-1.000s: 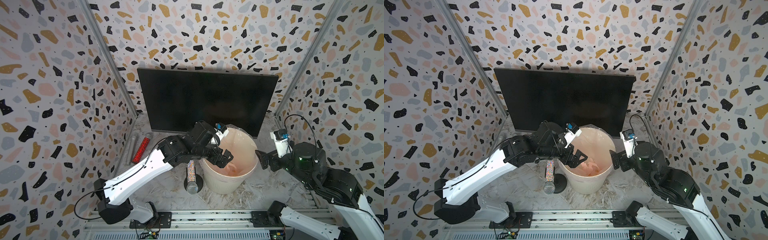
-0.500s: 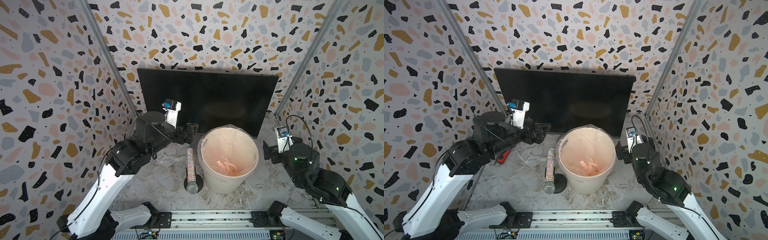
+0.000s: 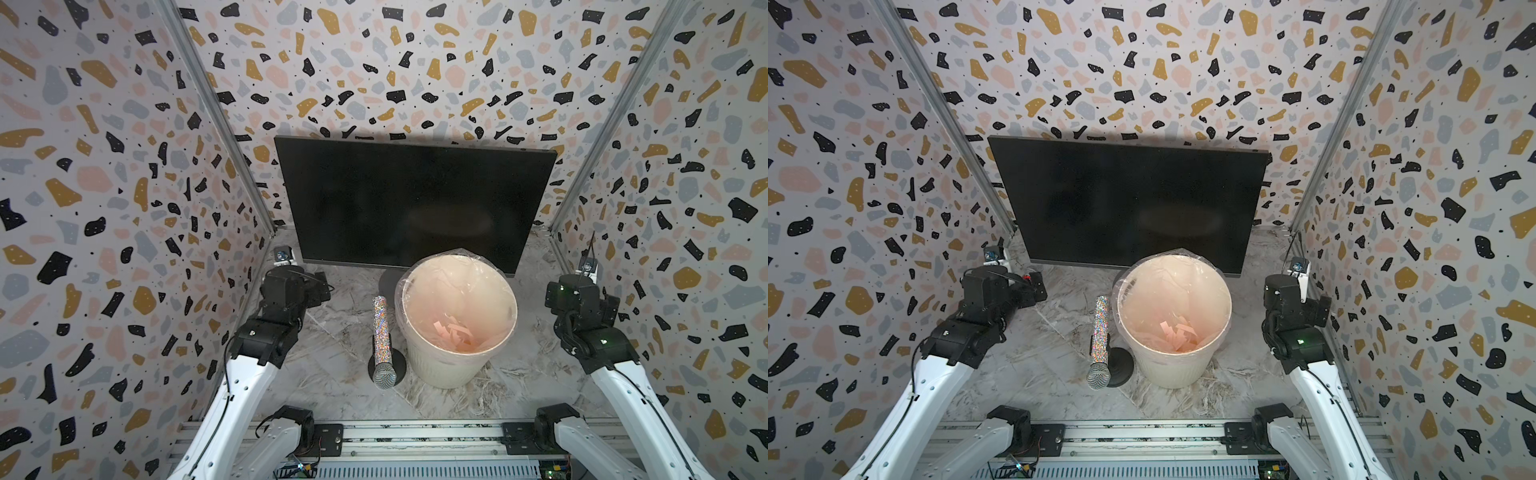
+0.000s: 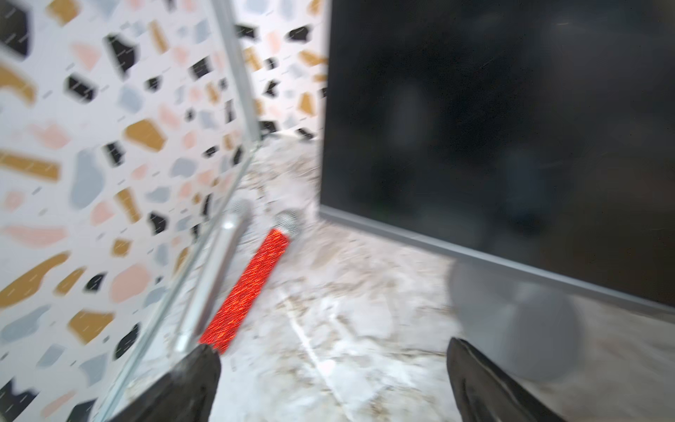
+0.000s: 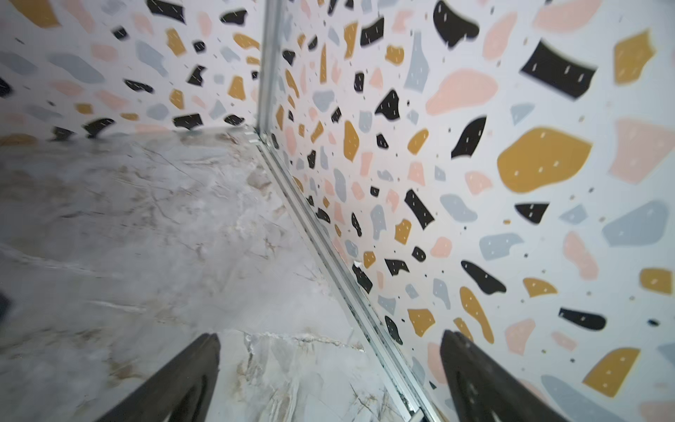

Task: Remove the sticky note from the monitor
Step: Reset both arms

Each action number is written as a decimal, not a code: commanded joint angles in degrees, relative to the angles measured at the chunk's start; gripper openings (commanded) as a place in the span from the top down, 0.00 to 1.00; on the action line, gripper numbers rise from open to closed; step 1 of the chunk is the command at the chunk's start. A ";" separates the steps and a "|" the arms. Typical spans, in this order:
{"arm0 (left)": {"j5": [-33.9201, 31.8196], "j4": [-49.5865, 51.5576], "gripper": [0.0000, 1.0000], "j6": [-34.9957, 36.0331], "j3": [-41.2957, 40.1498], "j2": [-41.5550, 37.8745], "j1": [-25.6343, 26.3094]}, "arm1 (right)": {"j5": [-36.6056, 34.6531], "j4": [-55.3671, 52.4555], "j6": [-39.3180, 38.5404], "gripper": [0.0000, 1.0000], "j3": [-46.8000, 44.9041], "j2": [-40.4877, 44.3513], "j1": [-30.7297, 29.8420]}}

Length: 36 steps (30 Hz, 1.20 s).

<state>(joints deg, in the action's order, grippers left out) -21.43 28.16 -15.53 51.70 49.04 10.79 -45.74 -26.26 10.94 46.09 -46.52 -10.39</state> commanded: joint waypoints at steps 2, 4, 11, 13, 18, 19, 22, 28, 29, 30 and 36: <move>-7.44 -19.19 0.01 3.42 -12.71 -2.69 -1.47 | -3.85 20.84 0.76 0.00 -13.43 1.84 2.03; -7.48 -28.36 0.01 5.30 -20.53 -2.98 -1.47 | -2.67 33.83 -3.85 0.00 -20.27 2.47 2.04; -2.61 -53.02 0.01 9.67 -31.99 9.38 -1.47 | 0.17 50.12 -6.18 0.00 -25.37 -8.45 3.13; -2.11 -57.17 0.01 10.72 -32.08 15.01 -1.52 | 0.52 54.92 -6.23 0.00 -26.28 -12.74 3.10; 3.57 -67.49 0.01 14.58 -32.79 23.68 -3.18 | 3.24 61.87 -8.24 0.00 -24.49 -27.59 3.10; 4.83 -69.93 0.01 14.29 -33.47 25.57 -3.72 | 4.22 64.01 -8.66 0.00 -24.41 -29.88 3.10; 9.65 -81.34 0.01 16.58 -35.47 32.57 -4.02 | 9.50 64.08 -8.17 0.00 -24.11 -30.40 3.01; 15.64 -72.48 0.01 17.58 -32.08 31.65 -4.88 | 26.84 76.73 -11.34 0.00 -26.31 -37.99 4.90; 15.38 -73.31 0.01 17.53 -32.29 31.98 -4.90 | 27.70 83.59 -11.69 0.00 -27.63 -41.43 5.66; 15.20 -73.39 0.01 17.50 -32.27 32.03 -4.90 | 27.90 81.03 -11.32 0.00 -27.66 -41.40 5.80; 15.10 -73.14 0.01 17.46 -32.45 31.47 -4.90 | 28.81 80.48 -10.33 0.00 -27.19 -40.31 6.79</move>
<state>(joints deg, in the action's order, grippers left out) -7.44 -42.41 1.10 18.52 81.30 6.15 -19.20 49.98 0.84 18.44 -87.31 -3.84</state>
